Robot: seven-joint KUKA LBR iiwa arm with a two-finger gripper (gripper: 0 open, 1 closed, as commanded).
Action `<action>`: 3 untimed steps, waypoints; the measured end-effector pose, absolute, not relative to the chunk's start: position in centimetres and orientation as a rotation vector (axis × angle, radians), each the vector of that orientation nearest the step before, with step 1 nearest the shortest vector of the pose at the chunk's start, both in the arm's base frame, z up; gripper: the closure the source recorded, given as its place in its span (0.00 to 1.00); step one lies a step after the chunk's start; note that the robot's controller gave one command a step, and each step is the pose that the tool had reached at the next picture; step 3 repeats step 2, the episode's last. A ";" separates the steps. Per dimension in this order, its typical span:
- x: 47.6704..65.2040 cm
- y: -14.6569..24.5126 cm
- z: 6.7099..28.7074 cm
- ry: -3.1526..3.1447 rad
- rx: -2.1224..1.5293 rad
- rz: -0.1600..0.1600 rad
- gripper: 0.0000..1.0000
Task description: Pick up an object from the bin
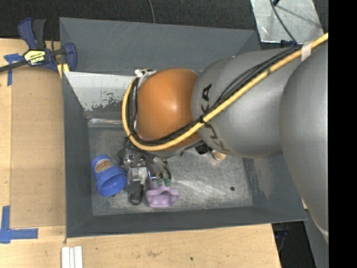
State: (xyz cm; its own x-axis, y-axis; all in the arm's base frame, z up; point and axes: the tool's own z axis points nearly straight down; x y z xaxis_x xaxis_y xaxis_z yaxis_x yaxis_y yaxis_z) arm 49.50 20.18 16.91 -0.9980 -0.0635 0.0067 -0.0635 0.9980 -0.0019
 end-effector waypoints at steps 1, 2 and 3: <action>51.0 19.8 18.3 -3.145 0.287 -0.006 1.00; 51.6 19.4 20.8 -3.117 0.333 0.002 1.00; 51.6 19.4 20.8 -3.117 0.333 0.002 1.00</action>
Offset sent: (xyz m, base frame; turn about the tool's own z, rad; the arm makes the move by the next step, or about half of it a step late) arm 0.0374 -0.0096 0.1294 -0.0553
